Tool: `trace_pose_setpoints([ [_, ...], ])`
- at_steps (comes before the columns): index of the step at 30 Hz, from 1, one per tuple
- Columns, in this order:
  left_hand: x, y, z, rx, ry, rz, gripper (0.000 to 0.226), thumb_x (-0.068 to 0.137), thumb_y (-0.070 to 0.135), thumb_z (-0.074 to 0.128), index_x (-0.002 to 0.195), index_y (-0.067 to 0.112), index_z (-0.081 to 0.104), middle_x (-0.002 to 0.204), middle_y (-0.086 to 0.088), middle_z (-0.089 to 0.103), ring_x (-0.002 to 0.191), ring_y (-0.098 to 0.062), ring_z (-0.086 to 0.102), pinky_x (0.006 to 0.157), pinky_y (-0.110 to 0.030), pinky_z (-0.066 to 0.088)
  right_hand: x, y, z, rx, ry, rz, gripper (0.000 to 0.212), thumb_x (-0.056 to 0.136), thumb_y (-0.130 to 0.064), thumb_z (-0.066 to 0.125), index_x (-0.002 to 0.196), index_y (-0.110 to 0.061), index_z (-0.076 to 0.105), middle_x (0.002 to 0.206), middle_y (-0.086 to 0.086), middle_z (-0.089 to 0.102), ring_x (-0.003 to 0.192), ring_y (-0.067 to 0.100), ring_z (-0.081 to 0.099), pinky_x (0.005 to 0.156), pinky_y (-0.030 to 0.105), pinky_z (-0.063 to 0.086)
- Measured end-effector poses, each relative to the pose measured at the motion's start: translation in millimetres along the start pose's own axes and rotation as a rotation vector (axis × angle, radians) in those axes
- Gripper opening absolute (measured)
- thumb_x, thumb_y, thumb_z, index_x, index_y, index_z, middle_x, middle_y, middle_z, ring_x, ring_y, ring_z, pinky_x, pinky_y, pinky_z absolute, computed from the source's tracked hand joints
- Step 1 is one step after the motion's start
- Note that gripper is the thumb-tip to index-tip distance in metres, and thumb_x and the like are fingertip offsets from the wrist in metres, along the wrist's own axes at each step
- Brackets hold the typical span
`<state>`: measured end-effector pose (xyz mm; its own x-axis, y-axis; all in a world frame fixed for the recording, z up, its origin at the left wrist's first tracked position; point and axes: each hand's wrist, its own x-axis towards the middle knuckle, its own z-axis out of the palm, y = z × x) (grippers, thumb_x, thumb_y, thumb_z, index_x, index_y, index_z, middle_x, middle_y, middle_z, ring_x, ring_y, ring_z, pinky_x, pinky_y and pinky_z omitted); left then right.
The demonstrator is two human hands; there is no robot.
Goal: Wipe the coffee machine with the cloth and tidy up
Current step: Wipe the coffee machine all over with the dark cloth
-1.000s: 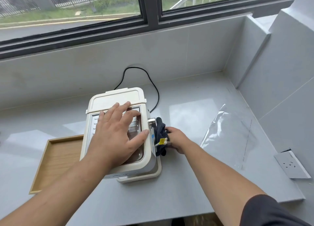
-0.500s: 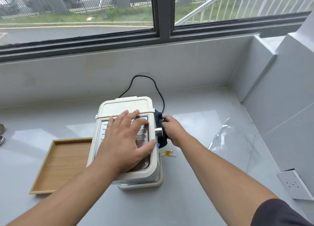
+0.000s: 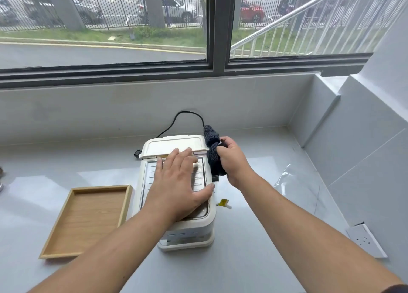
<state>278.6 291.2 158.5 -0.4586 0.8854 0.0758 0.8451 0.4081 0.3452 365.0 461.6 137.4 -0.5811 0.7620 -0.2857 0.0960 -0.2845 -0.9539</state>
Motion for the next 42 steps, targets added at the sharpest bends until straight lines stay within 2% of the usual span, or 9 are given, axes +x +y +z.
trace_pose_setpoints([
  [6, 0, 0, -1, -0.038, 0.006, 0.011, 0.085, 0.079, 0.080, 0.048, 0.147, 0.031, 0.039, 0.163, 0.009, 0.038, 0.158, -0.020, 0.017, 0.129, -0.054, 0.006, -28, -27, 7, -0.247, 0.070, -0.168, 0.030, 0.072, -0.018, 0.054, 0.092, -0.033, 0.070, 0.075, -0.012, 0.070, 0.072, 0.014, 0.065, 0.067, 0.032, 0.056],
  [8, 0, 0, -3, -0.064, 0.014, 0.010, 0.083, 0.079, 0.077, 0.050, 0.144, 0.026, 0.041, 0.149, 0.005, 0.049, 0.151, -0.020, 0.025, 0.127, -0.056, 0.014, -37, -35, 17, -0.342, 0.018, -0.212, 0.031, 0.071, -0.019, 0.055, 0.089, -0.040, 0.070, 0.067, -0.019, 0.067, 0.065, 0.007, 0.061, 0.061, 0.024, 0.053],
  [12, -1, -6, -16, -0.381, 0.073, -0.106, 0.052, 0.075, 0.061, 0.058, 0.113, 0.028, 0.046, 0.105, 0.012, 0.047, 0.111, -0.017, 0.044, 0.093, -0.041, 0.044, -50, -46, 37, -0.540, -0.015, -0.221, 0.033, 0.066, -0.023, 0.053, 0.089, -0.042, 0.067, 0.064, -0.020, 0.065, 0.061, 0.007, 0.059, 0.058, 0.024, 0.050],
  [19, -5, -41, -37, -0.552, 0.120, -0.145, 0.065, 0.074, 0.049, 0.069, 0.132, 0.037, 0.043, 0.127, 0.014, 0.049, 0.115, -0.012, 0.053, 0.087, -0.035, 0.045, -69, -41, 71, -0.764, -0.076, -0.229, 0.035, 0.067, -0.031, 0.054, 0.098, -0.044, 0.065, 0.082, -0.018, 0.068, 0.072, -0.002, 0.061, 0.060, 0.023, 0.045],
  [27, -11, -87, -62, -0.224, -0.102, 0.062, 0.089, 0.069, 0.061, 0.070, 0.146, 0.032, 0.037, 0.150, 0.012, 0.046, 0.137, -0.013, 0.040, 0.105, -0.033, 0.043, -90, -39, 91, -1.222, -0.220, -0.298, 0.035, 0.080, -0.034, 0.056, 0.114, -0.029, 0.063, 0.106, -0.001, 0.059, 0.097, 0.025, 0.061, 0.081, 0.043, 0.056],
  [29, -8, -92, -69, -0.133, -0.160, 0.082, 0.088, 0.067, 0.071, 0.068, 0.143, 0.035, 0.041, 0.143, 0.013, 0.052, 0.134, -0.012, 0.042, 0.097, -0.033, 0.044, -94, -38, 93, -1.293, -0.227, -0.284, 0.038, 0.082, -0.035, 0.056, 0.119, -0.029, 0.061, 0.109, -0.001, 0.056, 0.100, 0.026, 0.059, 0.083, 0.044, 0.055],
  [33, -1, -93, -81, -0.046, -0.123, 0.137, 0.089, 0.063, 0.080, 0.065, 0.138, 0.037, 0.043, 0.140, 0.016, 0.053, 0.131, -0.013, 0.043, 0.085, -0.031, 0.037, -102, -40, 97, -1.306, -0.173, -0.268, 0.047, 0.085, -0.036, 0.056, 0.132, -0.033, 0.055, 0.120, -0.003, 0.056, 0.108, 0.025, 0.059, 0.087, 0.045, 0.055],
  [37, 1, -91, -91, -0.076, -0.092, 0.191, 0.095, 0.065, 0.080, 0.062, 0.146, 0.035, 0.041, 0.149, 0.012, 0.050, 0.137, -0.015, 0.041, 0.101, -0.034, 0.042, -118, -43, 90, -1.229, -0.017, -0.352, 0.057, 0.084, -0.041, 0.054, 0.141, -0.038, 0.048, 0.129, -0.007, 0.056, 0.113, 0.022, 0.059, 0.091, 0.043, 0.054],
  [42, 7, -77, -105, -0.031, 0.129, 0.134, 0.075, 0.073, 0.085, 0.042, 0.119, 0.028, 0.062, 0.124, 0.007, 0.062, 0.120, -0.022, 0.050, 0.095, -0.039, 0.042, -136, -46, 66, -1.194, 0.157, -0.409, 0.052, 0.091, -0.051, 0.056, 0.141, -0.035, 0.054, 0.126, -0.009, 0.058, 0.117, 0.016, 0.053, 0.093, 0.031, 0.044],
])
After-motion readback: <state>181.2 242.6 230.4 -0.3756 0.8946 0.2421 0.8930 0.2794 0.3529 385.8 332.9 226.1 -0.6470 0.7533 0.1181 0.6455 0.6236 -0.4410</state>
